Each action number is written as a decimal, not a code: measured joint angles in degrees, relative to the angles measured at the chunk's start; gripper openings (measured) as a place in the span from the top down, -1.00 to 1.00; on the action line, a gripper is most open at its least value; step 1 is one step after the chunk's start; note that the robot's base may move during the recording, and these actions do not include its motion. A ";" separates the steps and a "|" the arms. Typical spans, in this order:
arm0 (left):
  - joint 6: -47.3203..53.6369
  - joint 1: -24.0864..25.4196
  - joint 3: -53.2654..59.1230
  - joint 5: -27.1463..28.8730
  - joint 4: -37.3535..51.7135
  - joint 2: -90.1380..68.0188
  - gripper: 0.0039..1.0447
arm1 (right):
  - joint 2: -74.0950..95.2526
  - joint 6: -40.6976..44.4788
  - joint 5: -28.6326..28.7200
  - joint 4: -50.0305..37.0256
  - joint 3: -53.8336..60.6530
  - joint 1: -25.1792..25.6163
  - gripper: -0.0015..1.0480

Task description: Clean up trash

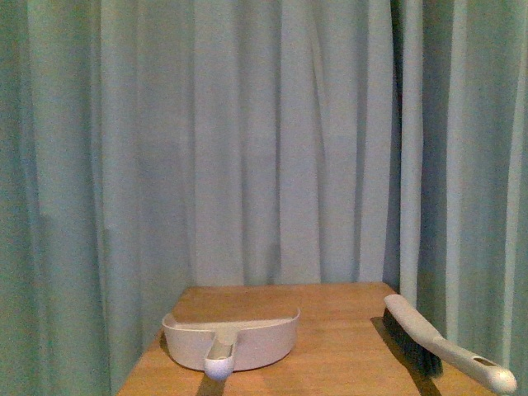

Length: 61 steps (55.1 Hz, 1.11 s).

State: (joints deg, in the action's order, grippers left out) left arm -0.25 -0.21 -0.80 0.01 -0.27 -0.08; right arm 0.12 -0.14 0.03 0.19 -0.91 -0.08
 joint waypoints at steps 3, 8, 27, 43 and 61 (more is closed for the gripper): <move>-1.31 0.46 0.00 -1.77 0.15 -0.17 -0.86 | -0.02 0.00 0.02 0.00 0.00 0.00 -0.86; -13.38 2.54 -0.17 -11.26 4.55 -6.25 -0.86 | -0.02 -0.02 0.00 0.00 0.00 0.00 -0.86; -11.87 -4.04 -22.56 -10.58 12.50 -46.25 -0.86 | -0.02 0.00 0.02 0.02 0.00 0.00 -0.86; -7.96 -19.41 -60.43 2.78 -8.35 -77.31 -0.86 | -0.02 0.00 0.02 0.00 0.00 0.00 -0.86; -11.85 -29.62 -80.46 12.26 -15.02 -98.77 -0.86 | -0.02 0.00 0.02 0.00 0.00 0.00 -0.86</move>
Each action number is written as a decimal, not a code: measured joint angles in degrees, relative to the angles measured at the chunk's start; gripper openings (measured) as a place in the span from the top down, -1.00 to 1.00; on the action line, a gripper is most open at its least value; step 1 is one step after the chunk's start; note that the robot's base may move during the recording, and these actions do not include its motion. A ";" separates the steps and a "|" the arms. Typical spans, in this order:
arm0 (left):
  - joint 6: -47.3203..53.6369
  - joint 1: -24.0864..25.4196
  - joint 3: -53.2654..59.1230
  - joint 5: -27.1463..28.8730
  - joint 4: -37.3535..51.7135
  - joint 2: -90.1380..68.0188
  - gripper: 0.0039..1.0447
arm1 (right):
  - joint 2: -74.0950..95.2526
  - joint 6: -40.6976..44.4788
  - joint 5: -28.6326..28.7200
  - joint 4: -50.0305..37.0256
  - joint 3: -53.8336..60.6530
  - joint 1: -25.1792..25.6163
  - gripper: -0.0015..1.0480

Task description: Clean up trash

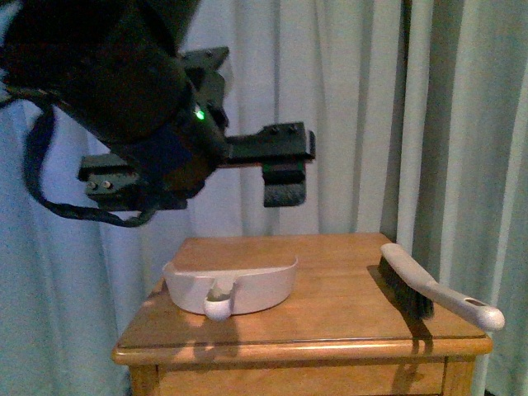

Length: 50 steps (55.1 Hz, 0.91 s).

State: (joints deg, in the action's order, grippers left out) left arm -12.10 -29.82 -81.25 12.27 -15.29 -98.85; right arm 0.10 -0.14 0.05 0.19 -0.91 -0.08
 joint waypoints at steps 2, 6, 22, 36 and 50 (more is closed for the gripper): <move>-0.26 -0.02 -1.25 0.96 -0.44 -1.92 -0.86 | 0.00 0.00 0.00 0.02 0.00 0.00 -0.86; -0.83 0.26 -3.08 2.69 -1.25 -4.90 -0.86 | 0.00 0.00 0.00 0.00 0.00 0.00 -0.86; -1.68 0.39 -9.31 5.90 -4.02 -13.00 -0.86 | 0.00 0.00 0.00 0.00 0.00 0.00 -0.86; -2.19 0.26 -10.16 7.26 -4.59 -17.51 -0.86 | 0.00 0.00 -0.02 0.00 0.00 0.00 -0.86; -0.96 0.15 -11.78 7.93 -4.20 -20.41 -0.86 | 0.00 0.00 0.00 0.02 0.00 0.00 -0.86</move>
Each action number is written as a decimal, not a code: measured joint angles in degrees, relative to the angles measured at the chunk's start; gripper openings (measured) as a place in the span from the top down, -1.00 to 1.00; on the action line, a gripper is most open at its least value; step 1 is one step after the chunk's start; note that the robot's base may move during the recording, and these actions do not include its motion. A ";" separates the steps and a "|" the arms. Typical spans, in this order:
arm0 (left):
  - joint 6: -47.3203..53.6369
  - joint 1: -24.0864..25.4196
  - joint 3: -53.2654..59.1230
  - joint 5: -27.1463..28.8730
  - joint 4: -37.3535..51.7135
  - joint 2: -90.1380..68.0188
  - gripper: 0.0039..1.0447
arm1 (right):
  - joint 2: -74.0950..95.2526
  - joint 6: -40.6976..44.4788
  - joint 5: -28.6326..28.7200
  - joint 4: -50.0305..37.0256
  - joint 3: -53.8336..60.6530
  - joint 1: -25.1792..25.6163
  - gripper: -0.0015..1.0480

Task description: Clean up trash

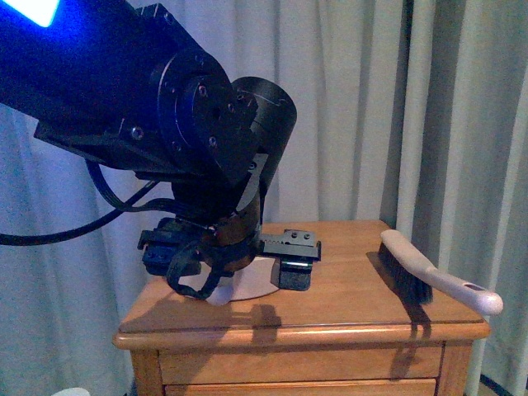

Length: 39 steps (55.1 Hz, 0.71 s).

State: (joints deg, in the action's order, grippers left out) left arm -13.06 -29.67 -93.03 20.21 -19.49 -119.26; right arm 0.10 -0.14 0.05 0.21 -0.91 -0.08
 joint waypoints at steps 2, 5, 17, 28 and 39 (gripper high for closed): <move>0.35 0.04 -0.04 -0.02 0.02 -0.15 -0.86 | 0.00 0.00 0.00 -0.02 0.00 0.00 -0.86; 0.77 0.04 -0.09 -0.04 0.02 -0.50 -0.86 | 0.00 0.00 0.00 -0.02 0.00 0.00 -0.86; 1.77 0.15 -0.26 0.00 0.46 -1.07 -0.86 | 0.00 0.00 0.00 0.00 0.00 0.00 -0.86; 3.02 0.35 -0.26 0.39 1.18 -1.07 -0.86 | 0.02 0.00 0.00 0.00 0.00 0.00 -0.86; 4.50 0.74 0.70 0.48 2.51 -1.09 -0.86 | 0.00 0.00 0.00 0.00 0.00 0.00 -0.86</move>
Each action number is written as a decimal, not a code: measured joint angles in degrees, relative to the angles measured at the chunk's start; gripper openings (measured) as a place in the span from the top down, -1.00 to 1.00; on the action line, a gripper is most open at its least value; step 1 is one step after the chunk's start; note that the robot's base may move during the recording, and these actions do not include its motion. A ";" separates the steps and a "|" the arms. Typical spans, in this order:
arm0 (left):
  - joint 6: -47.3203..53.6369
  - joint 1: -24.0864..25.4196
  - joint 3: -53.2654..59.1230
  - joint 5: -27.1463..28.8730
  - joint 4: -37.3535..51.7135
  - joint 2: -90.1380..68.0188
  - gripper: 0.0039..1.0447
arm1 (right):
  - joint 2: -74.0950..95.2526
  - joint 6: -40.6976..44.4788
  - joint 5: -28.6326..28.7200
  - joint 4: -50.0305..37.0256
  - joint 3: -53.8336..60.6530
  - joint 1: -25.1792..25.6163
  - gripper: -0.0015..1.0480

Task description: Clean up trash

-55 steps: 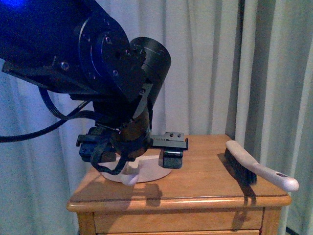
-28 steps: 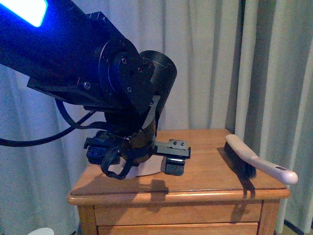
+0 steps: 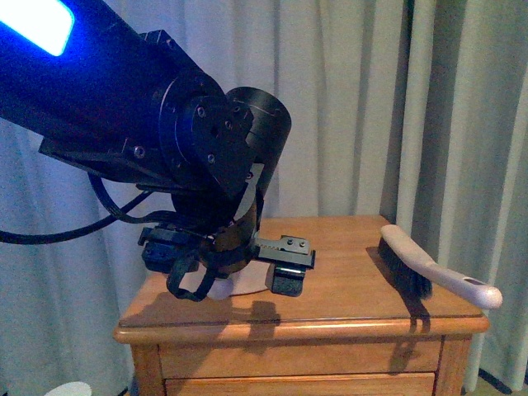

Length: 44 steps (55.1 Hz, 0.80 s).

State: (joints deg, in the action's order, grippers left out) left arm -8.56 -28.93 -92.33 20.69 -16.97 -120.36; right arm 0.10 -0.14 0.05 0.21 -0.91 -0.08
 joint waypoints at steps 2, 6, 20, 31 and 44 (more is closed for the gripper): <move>0.20 0.15 0.26 -0.02 0.20 0.00 -0.86 | 0.00 0.00 0.00 -0.02 0.00 0.00 -0.86; 0.44 0.42 0.94 0.02 0.55 0.00 -0.86 | 0.02 0.00 0.00 0.00 0.00 0.00 -0.86; 0.44 0.57 2.12 -0.33 0.90 0.00 -0.71 | 0.00 0.00 0.00 -0.02 0.00 0.00 -0.86; 0.42 0.57 2.19 -0.92 0.85 0.00 -0.13 | 0.00 0.00 0.00 -0.02 0.00 0.00 -0.86; 0.37 0.72 2.19 -1.09 0.83 0.00 0.45 | 0.00 0.00 0.00 0.00 0.00 0.00 -0.86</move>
State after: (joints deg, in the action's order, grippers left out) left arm -8.19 -28.21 -90.15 19.59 -16.14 -120.36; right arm 0.10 -0.14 0.05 0.21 -0.91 -0.08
